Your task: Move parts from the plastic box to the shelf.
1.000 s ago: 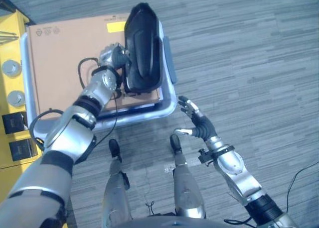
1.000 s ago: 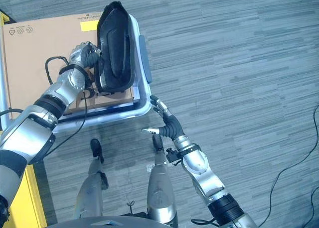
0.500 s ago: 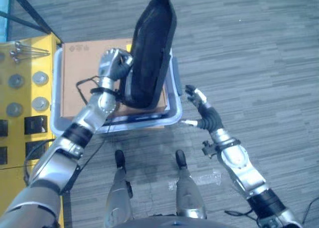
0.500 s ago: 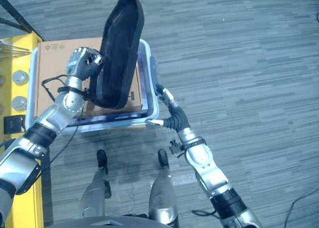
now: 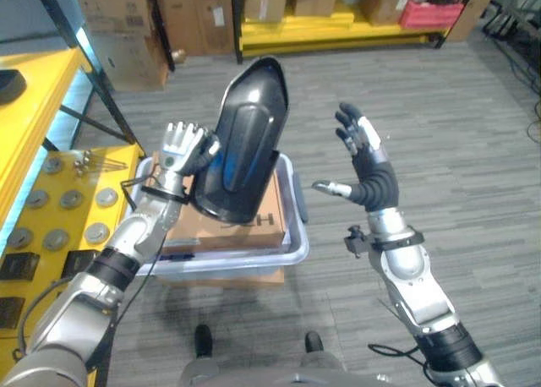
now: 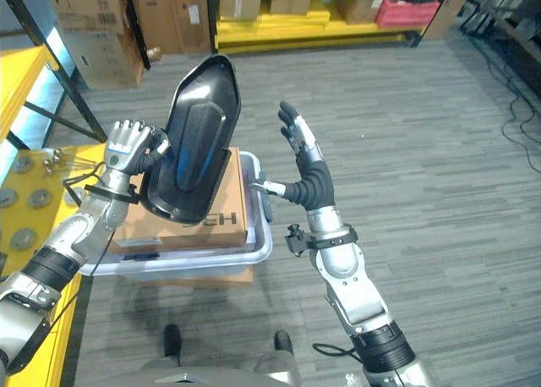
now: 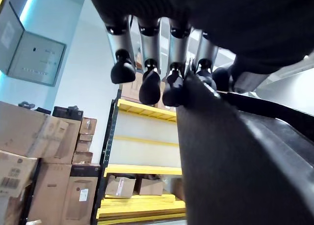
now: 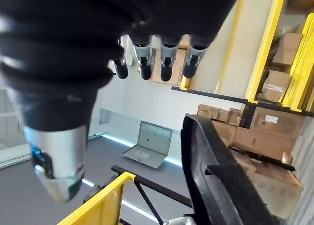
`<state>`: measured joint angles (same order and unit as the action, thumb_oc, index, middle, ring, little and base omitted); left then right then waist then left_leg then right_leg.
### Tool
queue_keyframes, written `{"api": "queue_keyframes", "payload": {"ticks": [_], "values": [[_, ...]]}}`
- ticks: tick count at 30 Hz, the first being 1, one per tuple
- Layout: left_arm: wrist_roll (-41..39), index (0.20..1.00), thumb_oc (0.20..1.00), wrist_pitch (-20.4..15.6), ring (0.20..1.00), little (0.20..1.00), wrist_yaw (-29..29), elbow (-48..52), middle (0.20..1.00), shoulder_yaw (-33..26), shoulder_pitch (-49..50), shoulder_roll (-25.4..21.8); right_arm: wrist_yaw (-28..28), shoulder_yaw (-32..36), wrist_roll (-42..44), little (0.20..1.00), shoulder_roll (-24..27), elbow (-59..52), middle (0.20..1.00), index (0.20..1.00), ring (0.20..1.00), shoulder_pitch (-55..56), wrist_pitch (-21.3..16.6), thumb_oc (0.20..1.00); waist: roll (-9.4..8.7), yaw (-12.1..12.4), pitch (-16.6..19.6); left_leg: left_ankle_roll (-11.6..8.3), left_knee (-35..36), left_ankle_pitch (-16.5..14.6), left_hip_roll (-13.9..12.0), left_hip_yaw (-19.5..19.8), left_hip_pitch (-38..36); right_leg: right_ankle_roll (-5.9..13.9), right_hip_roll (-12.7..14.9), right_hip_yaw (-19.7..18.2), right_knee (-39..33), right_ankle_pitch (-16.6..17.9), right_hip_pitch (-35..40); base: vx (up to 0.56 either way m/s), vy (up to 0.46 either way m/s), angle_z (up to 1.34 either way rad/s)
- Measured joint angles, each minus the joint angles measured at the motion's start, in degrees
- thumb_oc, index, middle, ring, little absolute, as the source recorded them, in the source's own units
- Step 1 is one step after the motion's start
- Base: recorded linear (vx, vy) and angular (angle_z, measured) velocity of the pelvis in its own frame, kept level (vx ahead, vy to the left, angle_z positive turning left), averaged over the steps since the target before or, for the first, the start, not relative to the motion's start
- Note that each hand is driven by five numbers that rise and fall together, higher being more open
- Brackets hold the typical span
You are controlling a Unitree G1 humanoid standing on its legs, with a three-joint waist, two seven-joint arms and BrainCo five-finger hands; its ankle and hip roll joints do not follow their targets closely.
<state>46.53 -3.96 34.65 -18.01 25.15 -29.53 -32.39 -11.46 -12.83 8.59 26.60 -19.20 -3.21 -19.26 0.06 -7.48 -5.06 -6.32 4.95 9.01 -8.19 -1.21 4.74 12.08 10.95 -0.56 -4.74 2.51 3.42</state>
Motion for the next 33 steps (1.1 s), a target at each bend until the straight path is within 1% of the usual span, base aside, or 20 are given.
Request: {"api": "queue_keyframes", "payload": {"ticks": [1, 2, 4, 6, 10, 14, 18, 21, 22, 25, 31, 33], "values": [[0.0, 0.200, 0.200, 0.0, 0.200, 0.200, 0.0, 0.0, 0.200, 0.0, 0.0, 0.0, 0.0, 0.0, 0.0, 1.000, 0.0, 0.0, 1.000, 1.000, 1.000, 0.0, 0.0, 1.000, 0.00, 0.0, 0.0, 0.00, 0.0, 0.0, 0.0, 0.0, 0.0, 0.00, 0.0, 0.0, 0.0, 0.0, 0.0, 0.00, 0.000, 0.00], [0.6, 0.200, 0.200, 0.4, 0.200, 0.200, 0.1, 2.4, 0.200, -0.7, 1.9, 0.0, -0.4, 0.0, 0.0, 1.000, -1.2, 0.2, 1.000, 1.000, 1.000, 1.8, 0.5, 1.000, -0.10, -0.1, 0.4, 0.01, 0.0, 0.0, 0.0, 0.0, -0.5, -0.02, 0.0, 0.0, 0.0, 0.0, 0.5, 0.04, 0.020, 0.00], [1.1, 0.200, 0.200, 0.5, 0.200, 0.200, 0.6, 4.1, 0.200, -0.9, 3.9, 0.6, -1.8, -0.6, 0.0, 1.000, -2.0, 1.8, 1.000, 1.000, 1.000, 3.7, 1.1, 1.000, -0.08, 0.3, 1.4, 0.00, 0.0, -0.2, 0.0, 0.0, -0.7, -0.18, 0.0, 0.0, -0.1, -0.5, 0.7, 0.04, 0.018, -0.02], [1.5, 0.200, 0.200, 0.9, 0.200, 0.200, 1.7, 5.8, 0.200, -0.8, 5.6, 2.2, -3.8, -0.7, -0.1, 1.000, -3.0, 4.5, 1.000, 1.000, 1.000, 4.2, 2.4, 1.000, -0.06, 0.7, 2.9, 0.01, 0.0, -0.2, -0.1, 0.0, -0.7, -0.39, 0.0, 0.2, -0.3, -0.6, 0.6, 0.03, 0.013, 0.00], [1.6, 0.200, 0.200, 1.6, 0.200, 0.200, 3.8, 8.3, 0.200, -0.8, 5.9, 3.8, -6.7, -1.6, -0.1, 1.000, -3.9, 4.5, 1.000, 1.000, 1.000, 4.1, 3.5, 1.000, -0.13, 1.1, 3.6, 0.13, 0.0, -0.1, -0.1, 0.5, -0.7, -0.67, 0.0, 0.7, -0.3, -0.7, 0.8, 0.02, 0.004, 0.05], [1.6, 0.200, 0.200, 1.6, 0.200, 0.200, 4.7, 9.6, 0.200, -0.9, 5.9, 4.3, -6.7, -2.4, 0.0, 1.000, -3.9, 4.5, 1.000, 1.000, 1.000, 4.1, 3.6, 1.000, -0.18, 1.1, 4.6, 0.16, 0.0, -0.1, -0.1, 1.1, -0.6, -0.48, -0.1, 1.3, -0.3, -0.9, 1.0, 0.01, -0.011, 0.08], [1.5, 0.200, 0.200, 1.3, 0.200, 0.200, 4.9, 10.8, 0.200, -0.9, 5.9, 4.4, -6.4, -3.3, 1.2, 1.000, -3.9, 4.5, 1.000, 1.000, 1.000, 3.6, 4.3, 1.000, -0.18, 1.3, 4.7, 0.16, 0.0, -0.1, -0.1, 1.3, -0.8, -0.41, -0.2, 1.5, -0.3, -0.9, 1.5, 0.01, -0.006, 0.03], [1.5, 0.200, 0.200, 1.2, 0.200, 0.200, 4.8, 10.6, 0.200, -0.3, 5.9, 4.5, -6.0, -5.1, 3.2, 1.000, -3.8, 4.5, 1.000, 1.000, 1.000, 1.5, 4.4, 1.000, -0.19, 1.2, 4.7, 0.15, 0.0, -0.1, -0.1, 1.3, -0.8, -0.40, -0.2, 1.5, -0.3, -0.9, 1.7, 0.00, 0.000, 0.00], [1.5, 0.200, 0.200, 1.0, 0.200, 0.200, 4.7, 10.5, 0.200, -0.1, 5.9, 4.5, -5.3, -6.6, 4.7, 1.000, -3.8, 4.4, 1.000, 1.000, 1.000, -0.1, 4.4, 1.000, -0.18, 1.1, 4.8, 0.14, 0.0, -0.1, 0.0, 1.4, -0.9, -0.40, -0.2, 1.5, -0.3, -0.9, 1.7, 0.00, 0.000, 0.00], [1.5, 0.200, 0.200, 0.4, 0.200, 0.200, 4.6, 10.5, 0.200, -0.1, 5.9, 4.5, -3.8, -7.4, 5.8, 1.000, -3.8, 4.4, 1.000, 1.000, 1.000, -0.7, 4.4, 1.000, -0.16, 1.2, 4.8, 0.15, 0.0, -0.1, 0.0, 1.4, -0.9, -0.39, -0.2, 1.5, -0.3, -0.9, 1.7, 0.00, 0.000, 0.00], [1.5, 0.200, 0.200, 0.2, 0.200, 0.200, 3.8, 10.5, 0.200, 0.3, 5.9, 4.6, -2.2, -9.9, 8.1, 1.000, -3.8, 4.4, 1.000, 1.000, 1.000, -1.6, 4.5, 1.000, -0.15, 1.2, 4.8, 0.14, 0.0, -0.1, 0.0, 1.4, -0.9, -0.38, -0.2, 1.5, -0.4, -0.9, 1.8, 0.00, 0.000, 0.00], [1.2, 0.200, 0.200, 0.2, 0.200, 0.200, 3.7, 10.5, 0.200, 0.3, 5.9, 5.5, -2.1, -11.7, 9.7, 1.000, -4.0, 4.4, 1.000, 1.000, 1.000, -1.8, 4.5, 1.000, -0.15, 1.2, 4.8, 0.14, 0.0, -0.1, 0.0, 1.4, -0.9, -0.38, -0.2, 1.5, -0.3, -0.9, 1.8, 0.00, 0.000, 0.00]]}}
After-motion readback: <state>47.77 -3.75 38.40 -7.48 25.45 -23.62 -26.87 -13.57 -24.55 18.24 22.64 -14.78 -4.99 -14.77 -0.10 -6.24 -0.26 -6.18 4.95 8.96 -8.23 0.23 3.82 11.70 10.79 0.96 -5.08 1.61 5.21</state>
